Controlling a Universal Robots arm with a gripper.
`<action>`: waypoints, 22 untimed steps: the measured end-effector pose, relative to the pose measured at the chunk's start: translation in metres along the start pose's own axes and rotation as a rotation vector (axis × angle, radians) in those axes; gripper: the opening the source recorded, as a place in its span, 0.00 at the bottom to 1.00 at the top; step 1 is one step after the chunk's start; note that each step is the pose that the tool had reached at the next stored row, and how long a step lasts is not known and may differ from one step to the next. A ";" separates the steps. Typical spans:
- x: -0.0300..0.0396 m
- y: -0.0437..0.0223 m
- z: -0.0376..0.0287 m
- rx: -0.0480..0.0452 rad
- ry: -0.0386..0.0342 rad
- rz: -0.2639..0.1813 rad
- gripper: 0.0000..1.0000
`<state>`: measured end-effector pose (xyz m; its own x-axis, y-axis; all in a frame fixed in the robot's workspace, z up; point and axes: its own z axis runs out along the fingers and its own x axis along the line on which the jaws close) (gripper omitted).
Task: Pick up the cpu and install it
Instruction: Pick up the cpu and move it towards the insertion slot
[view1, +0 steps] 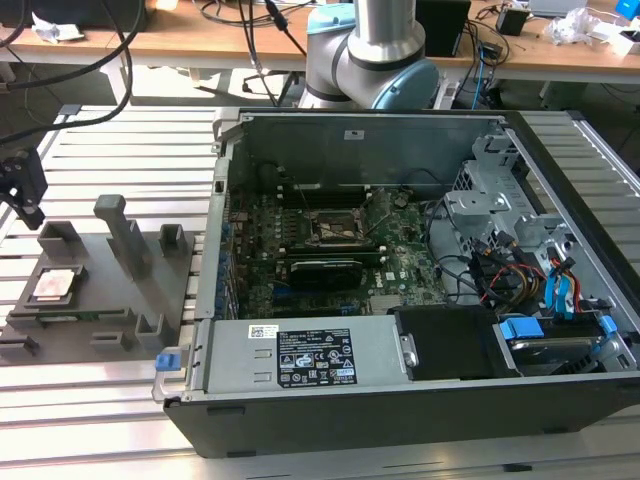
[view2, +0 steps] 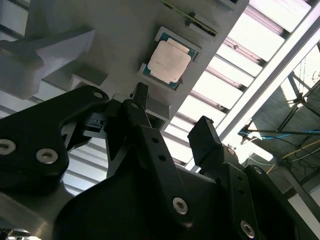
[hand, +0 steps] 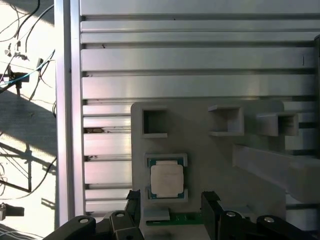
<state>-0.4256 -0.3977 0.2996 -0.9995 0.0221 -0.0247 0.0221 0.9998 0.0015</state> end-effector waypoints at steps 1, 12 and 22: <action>0.0000 0.0000 0.0005 0.0000 0.0000 0.000 0.60; 0.0001 0.0000 0.0058 0.0001 0.0000 0.000 0.60; 0.0005 0.0000 0.0195 0.0000 0.0000 0.000 0.60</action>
<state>-0.4256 -0.3977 0.2801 -0.9995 0.0221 -0.0247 0.0221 0.9998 0.0015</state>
